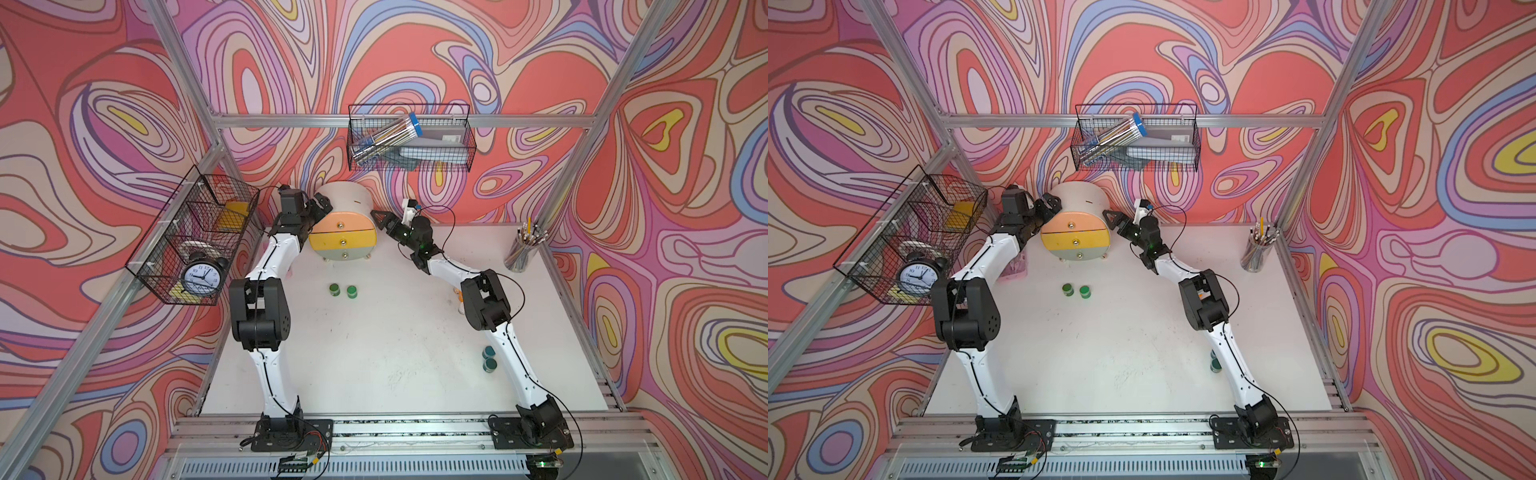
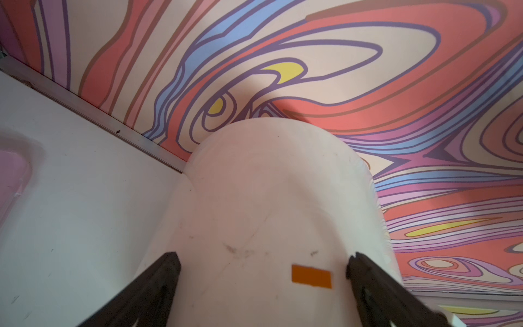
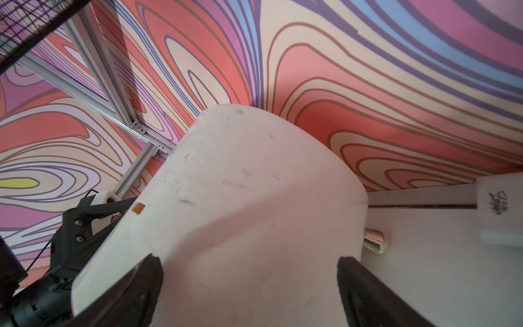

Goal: Put the paint cans in the drawer according to color
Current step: Move the storage box to the center of the board.

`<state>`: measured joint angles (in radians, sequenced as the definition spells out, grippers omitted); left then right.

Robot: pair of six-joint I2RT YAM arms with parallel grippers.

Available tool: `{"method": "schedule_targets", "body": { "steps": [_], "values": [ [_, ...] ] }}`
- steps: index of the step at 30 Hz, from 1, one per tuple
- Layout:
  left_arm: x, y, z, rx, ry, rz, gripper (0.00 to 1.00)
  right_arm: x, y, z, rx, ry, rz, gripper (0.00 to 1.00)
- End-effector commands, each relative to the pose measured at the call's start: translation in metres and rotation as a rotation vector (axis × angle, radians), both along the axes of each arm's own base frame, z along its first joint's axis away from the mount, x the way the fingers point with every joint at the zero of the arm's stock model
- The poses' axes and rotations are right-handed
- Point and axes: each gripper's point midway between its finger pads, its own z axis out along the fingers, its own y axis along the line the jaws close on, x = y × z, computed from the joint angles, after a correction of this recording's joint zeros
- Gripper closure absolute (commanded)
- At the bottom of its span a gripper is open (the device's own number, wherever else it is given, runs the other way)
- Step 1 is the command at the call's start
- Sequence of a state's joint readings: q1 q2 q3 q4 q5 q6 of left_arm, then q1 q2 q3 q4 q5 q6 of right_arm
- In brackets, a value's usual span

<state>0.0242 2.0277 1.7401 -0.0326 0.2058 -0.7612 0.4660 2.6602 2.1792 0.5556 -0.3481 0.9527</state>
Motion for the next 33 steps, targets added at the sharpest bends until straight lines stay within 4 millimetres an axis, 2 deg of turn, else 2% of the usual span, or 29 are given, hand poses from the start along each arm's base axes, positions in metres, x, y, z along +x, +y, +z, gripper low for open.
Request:
{"method": "schedule_targets", "body": {
  "steps": [1, 5, 8, 13, 19, 22, 26, 33],
  "values": [
    [-0.019, -0.054, -0.071, -0.139, 0.213, -0.161, 0.01, -0.03, 0.031, -0.001, -0.003, 0.011, 0.099, 0.02],
    [-0.029, -0.075, -0.069, -0.15, 0.222, -0.218, 0.01, -0.051, 0.022, 0.013, 0.043, 0.01, 0.11, 0.02],
    [-0.037, -0.084, -0.07, -0.155, 0.236, -0.238, 0.01, -0.064, 0.016, 0.014, 0.03, 0.017, 0.115, 0.02],
    [-0.053, -0.104, -0.075, -0.178, 0.267, -0.287, 0.01, -0.077, 0.016, 0.019, 0.006, 0.034, 0.157, 0.02],
    [-0.077, -0.134, -0.064, -0.161, 0.269, -0.353, 0.01, -0.098, 0.011, 0.037, 0.06, 0.052, 0.203, 0.02],
    [-0.089, -0.146, -0.058, -0.149, 0.267, -0.377, 0.01, -0.113, 0.001, 0.042, 0.049, 0.06, 0.188, 0.02],
    [-0.105, -0.167, -0.055, -0.134, 0.272, -0.423, 0.01, -0.13, -0.018, 0.04, 0.022, 0.097, 0.14, 0.02],
    [-0.142, -0.193, -0.065, -0.085, 0.3, -0.474, 0.01, -0.165, -0.037, 0.032, -0.02, 0.149, 0.144, 0.02]
  ]
}}
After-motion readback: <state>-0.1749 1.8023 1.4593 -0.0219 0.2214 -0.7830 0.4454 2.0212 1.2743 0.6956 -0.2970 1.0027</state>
